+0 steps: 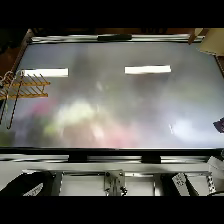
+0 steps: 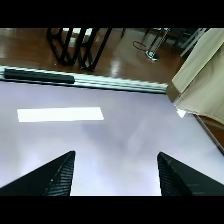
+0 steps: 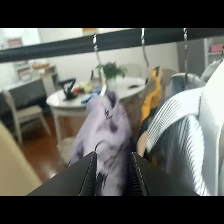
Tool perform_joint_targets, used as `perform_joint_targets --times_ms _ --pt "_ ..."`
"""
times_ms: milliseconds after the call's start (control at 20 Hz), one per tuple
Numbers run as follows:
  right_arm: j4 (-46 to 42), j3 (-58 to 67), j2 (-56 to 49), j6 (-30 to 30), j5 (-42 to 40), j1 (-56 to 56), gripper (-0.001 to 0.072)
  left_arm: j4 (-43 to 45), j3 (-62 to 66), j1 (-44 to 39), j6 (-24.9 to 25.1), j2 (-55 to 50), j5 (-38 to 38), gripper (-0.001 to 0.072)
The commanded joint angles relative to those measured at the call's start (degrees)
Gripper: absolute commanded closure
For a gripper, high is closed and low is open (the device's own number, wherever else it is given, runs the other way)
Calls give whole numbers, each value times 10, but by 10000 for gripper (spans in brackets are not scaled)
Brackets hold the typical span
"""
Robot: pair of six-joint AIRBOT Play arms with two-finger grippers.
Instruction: Fold the shirts.
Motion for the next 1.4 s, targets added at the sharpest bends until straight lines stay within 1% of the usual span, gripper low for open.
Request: perform_joint_targets --times_ms 0,50,100,150,200,250,300,400,450,550,600,650,700,800,900,1050,1350 --pt "265 0 44 -162 172 0 358 9 0 2 18 -20 -7 107" --pt "358 -1 43 -184 244 1 358 17 0 5 18 -31 -20 107" --pt "452 0 33 -198 321 1 358 29 1 6 33 -43 -35 107" --pt "520 0 17 -199 377 5 358 45 1 6 49 -59 -55 107" --pt "537 0 3 -199 414 24 358 66 3 6 58 -79 -87 107" --pt "525 0 -11 -199 440 58 358 83 3 6 63 -99 -129 107" --pt "490 0 -29 -199 455 115 358 95 3 6 63 -117 -168 107" --pt "371 0 -68 -190 450 269 358 123 3 6 63 -153 -237 107" --pt "308 0 -95 -171 444 358 357 146 3 6 59 -171 -278 107" --pt "205 0 -154 -126 435 506 356 200 3 6 29 -210 -378 107" --pt "159 0 -192 -89 444 572 354 212 3 6 26 -231 -423 106" --pt "141 0 -234 -53 465 625 249 211 3 6 24 -248 -452 101" --pt "150 0 -269 -55 485 660 242 211 2 5 10 -261 -472 85" --pt "159 0 -321 -75 508 713 245 209 -7 6 0 -259 -467 85" --pt "137 0 -342 -79 505 738 245 209 -16 6 0 -251 -443 86" --pt "119 0 -346 -80 490 753 245 209 -16 6 0 -253 -413 90" --pt "121 0 -346 -80 490 752 245 209 -16 6 0 -254 -413 90"
